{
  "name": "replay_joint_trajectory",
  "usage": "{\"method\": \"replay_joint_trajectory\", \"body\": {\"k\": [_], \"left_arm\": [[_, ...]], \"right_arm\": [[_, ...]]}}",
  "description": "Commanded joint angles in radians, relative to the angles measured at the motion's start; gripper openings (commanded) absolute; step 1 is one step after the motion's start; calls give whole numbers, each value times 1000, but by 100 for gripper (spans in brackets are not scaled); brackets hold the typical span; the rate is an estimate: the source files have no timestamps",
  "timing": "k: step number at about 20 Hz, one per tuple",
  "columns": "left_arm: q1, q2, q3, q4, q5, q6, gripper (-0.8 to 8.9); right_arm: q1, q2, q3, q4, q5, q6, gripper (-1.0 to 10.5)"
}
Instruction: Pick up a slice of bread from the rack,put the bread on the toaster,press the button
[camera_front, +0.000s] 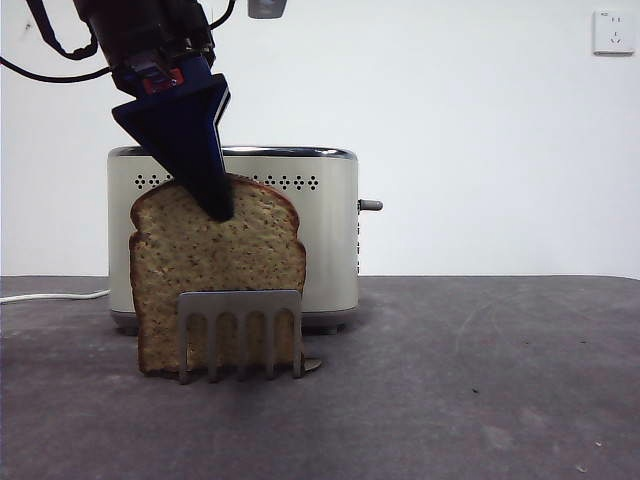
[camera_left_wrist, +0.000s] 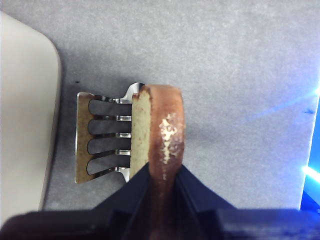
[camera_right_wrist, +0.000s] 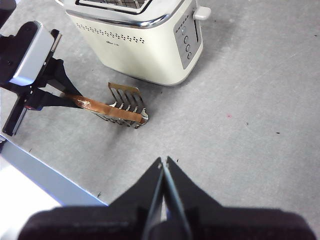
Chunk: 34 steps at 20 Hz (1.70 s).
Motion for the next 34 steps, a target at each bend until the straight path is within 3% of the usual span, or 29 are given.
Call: {"method": "replay_joint_trajectory", "body": {"k": [1, 9, 15, 17, 23, 34], "left_arm": [[-3, 2, 8, -2, 3, 0, -9], [-3, -58, 201, -117, -8, 0, -9], [-3, -64, 529, -235, -166, 15, -9], [-1, -64, 599, -233, -207, 77, -9], [50, -35, 623, -223, -209, 290, -9], [169, 78, 623, -182, -103, 326, -9]], "right_arm": [[2, -1, 1, 5, -1, -8, -11], [2, 10, 1, 5, -1, -11, -11], [2, 18, 1, 5, -1, -13, -11], [2, 23, 1, 5, -1, -13, -11], [2, 36, 1, 5, -2, -13, -11], [2, 39, 1, 5, -1, -14, -11]]}}
